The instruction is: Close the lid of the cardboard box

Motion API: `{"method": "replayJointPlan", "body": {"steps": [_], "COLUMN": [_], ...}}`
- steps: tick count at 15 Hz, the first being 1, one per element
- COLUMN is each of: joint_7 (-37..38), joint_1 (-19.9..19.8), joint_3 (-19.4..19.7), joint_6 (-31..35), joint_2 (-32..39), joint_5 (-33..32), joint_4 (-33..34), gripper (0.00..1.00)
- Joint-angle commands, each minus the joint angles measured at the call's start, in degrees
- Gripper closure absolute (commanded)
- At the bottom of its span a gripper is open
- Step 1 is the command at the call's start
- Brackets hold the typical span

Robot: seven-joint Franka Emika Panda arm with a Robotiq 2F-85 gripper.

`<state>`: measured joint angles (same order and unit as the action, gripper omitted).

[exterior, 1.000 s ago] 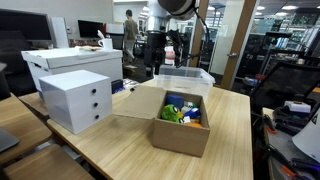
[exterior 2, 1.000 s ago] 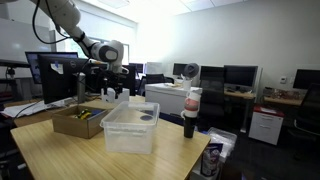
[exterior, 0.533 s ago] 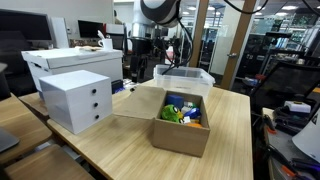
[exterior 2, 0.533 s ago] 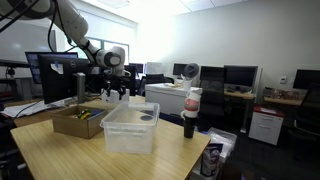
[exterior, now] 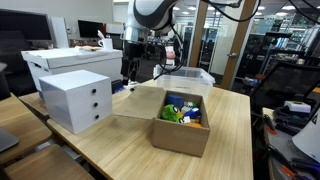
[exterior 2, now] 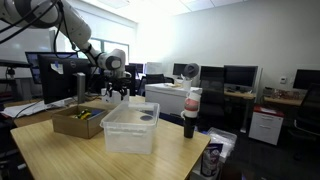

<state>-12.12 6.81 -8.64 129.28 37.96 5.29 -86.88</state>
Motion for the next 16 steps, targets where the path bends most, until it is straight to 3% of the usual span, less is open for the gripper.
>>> {"method": "replayJointPlan", "body": {"steps": [1,6,7,10,16], "joint_7": [-2.4,-3.0,-2.5,-1.9,-0.3], "joint_1": [0.1,0.9,1.2,1.9,2.1], "joint_3": [-1.2,-2.5,-2.3,-1.9,-0.9], "joint_6": [1.6,1.1,-0.8,-3.4,-12.1], "joint_2": [3.2,7.0,7.3,8.2,8.3], "joint_5": [-0.8,-1.0,-1.2,-1.7,-1.9], "joint_4": [3.2,7.2,7.9,9.3,11.2], "gripper": [0.00,0.00,0.25,0.38,0.75]}}
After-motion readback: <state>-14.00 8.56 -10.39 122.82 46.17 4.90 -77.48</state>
